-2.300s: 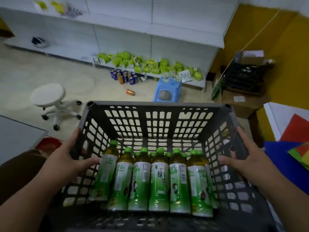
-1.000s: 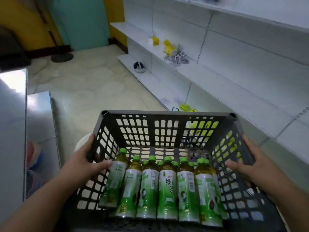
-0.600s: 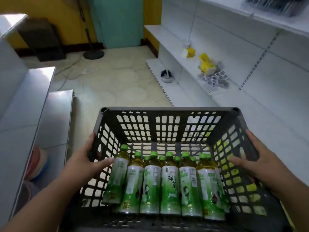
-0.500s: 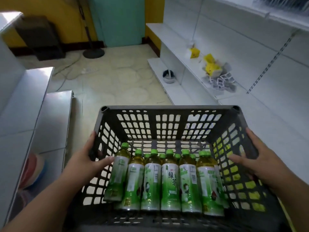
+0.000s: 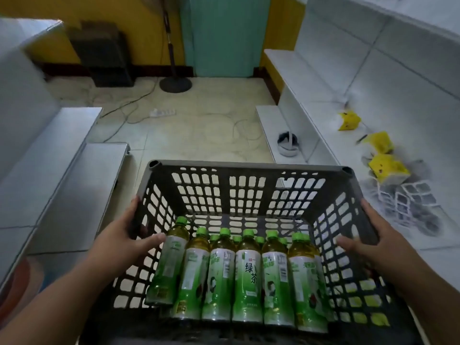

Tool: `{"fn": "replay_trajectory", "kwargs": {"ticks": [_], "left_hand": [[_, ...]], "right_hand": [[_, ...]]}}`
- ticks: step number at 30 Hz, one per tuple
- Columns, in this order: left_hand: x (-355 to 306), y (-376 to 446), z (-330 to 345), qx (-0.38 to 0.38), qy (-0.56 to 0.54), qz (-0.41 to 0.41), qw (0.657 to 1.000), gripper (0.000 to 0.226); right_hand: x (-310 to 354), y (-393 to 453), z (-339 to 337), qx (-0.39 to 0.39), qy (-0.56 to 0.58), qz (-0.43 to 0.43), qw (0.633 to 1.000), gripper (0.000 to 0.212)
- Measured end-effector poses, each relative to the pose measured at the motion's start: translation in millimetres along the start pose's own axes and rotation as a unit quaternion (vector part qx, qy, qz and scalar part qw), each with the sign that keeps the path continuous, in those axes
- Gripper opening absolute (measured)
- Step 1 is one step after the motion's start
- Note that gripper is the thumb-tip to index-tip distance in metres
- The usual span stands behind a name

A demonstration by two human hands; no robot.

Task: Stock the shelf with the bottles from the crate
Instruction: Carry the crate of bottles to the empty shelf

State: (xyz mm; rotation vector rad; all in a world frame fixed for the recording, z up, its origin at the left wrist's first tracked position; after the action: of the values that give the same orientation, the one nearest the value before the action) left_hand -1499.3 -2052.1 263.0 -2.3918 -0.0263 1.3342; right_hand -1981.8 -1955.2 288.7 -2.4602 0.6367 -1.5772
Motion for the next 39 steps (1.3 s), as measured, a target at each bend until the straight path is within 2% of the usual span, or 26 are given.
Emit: {"fn": "replay_trajectory", "kwargs": {"ticks": [5, 12, 18, 23, 28, 31, 35, 39], "left_hand": [[-15, 78, -22, -0.048, -0.059, -0.022, 0.997, 0.106], [-33, 178, -94, -0.1, -0.064, -0.028, 0.992, 0.1], [-8, 266, -170, -0.071, -0.049, -0.027, 0.996, 0.099], [30, 337, -237, -0.03, -0.026, -0.038, 0.998, 0.101], [64, 386, -292, -0.032, 0.018, -0.072, 0.997, 0.1], [99, 415, -304, -0.029, 0.041, -0.097, 0.994, 0.103], [172, 458, -287, -0.033, 0.051, -0.113, 0.992, 0.104], [280, 500, -245, -0.05, 0.051, -0.13, 0.989, 0.104]], "right_hand": [[54, 117, 5, 0.033, -0.005, -0.019, 0.999, 0.113], [144, 239, 43, 0.057, -0.03, -0.041, 0.997, 0.112], [203, 308, 122, 0.064, -0.023, -0.03, 0.997, 0.114], [220, 343, 205, 0.053, -0.026, 0.02, 0.998, 0.111], [211, 387, 279, 0.062, -0.002, 0.049, 0.997, 0.107], [187, 421, 320, 0.072, 0.006, 0.066, 0.995, 0.111], [131, 469, 382, 0.075, 0.016, 0.078, 0.994, 0.112], [47, 525, 447, 0.057, -0.008, 0.096, 0.994, 0.105]]}}
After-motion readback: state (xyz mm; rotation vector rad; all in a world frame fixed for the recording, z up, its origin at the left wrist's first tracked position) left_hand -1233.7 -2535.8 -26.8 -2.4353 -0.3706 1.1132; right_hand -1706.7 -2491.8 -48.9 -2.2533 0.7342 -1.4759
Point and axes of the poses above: each hand's wrist, its own y-axis towards the middle knuckle, its own z-axis out of the palm, x = y × z, the point moved 7 cm from there along y, towards the middle knuckle, and after that the axes turned 11 degrees about x, right-handed, at the moved point
